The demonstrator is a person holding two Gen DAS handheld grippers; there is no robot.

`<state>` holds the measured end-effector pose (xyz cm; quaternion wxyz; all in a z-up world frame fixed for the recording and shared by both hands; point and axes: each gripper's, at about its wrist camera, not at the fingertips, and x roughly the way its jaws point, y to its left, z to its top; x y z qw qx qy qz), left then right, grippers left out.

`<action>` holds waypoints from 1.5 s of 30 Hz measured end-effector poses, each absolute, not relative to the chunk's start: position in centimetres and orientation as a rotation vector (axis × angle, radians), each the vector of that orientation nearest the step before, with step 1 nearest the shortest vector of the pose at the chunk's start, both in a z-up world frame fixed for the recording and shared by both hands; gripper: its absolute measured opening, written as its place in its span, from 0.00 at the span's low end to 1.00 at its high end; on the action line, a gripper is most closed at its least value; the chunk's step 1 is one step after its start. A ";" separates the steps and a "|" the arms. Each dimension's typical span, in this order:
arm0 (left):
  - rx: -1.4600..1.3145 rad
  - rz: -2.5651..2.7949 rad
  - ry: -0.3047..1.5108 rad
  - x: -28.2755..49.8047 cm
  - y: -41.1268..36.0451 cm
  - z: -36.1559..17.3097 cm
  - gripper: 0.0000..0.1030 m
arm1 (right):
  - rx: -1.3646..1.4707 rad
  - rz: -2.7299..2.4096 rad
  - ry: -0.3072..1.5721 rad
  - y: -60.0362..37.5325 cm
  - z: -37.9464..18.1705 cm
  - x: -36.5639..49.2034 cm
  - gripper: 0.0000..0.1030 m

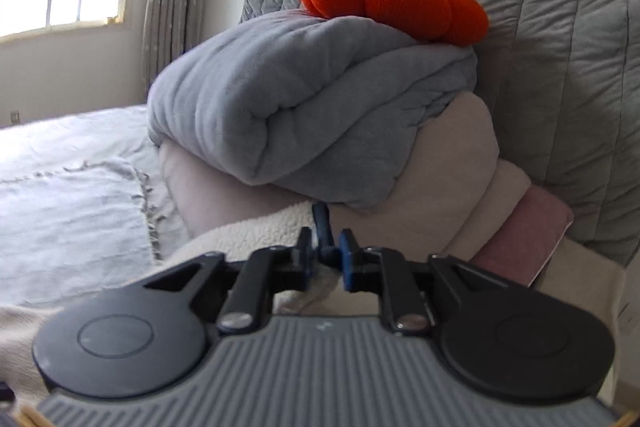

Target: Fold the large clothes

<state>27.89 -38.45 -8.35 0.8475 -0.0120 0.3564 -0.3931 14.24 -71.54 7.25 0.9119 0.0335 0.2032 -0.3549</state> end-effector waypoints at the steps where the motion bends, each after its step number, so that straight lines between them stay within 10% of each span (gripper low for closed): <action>1: 0.000 -0.824 0.739 27.2 -37.9 -7.6 0.40 | 0.058 -0.723 0.413 -70.8 7.6 14.0 0.54; 3: 0.044 -0.790 0.701 25.8 -36.0 -6.0 0.76 | 0.023 -0.700 0.391 -68.9 8.5 13.5 0.76; 12: 0.205 -0.491 0.625 25.1 -21.5 -3.1 0.94 | -0.007 -0.500 0.472 -58.8 10.4 14.8 0.89; 33: -0.029 0.307 0.670 29.7 21.3 -4.4 0.93 | -0.012 -0.331 0.701 -43.5 2.8 20.0 0.92; 45: -0.030 0.537 0.751 30.8 28.4 -7.7 0.97 | 0.029 -0.500 0.711 -48.7 0.9 19.8 0.93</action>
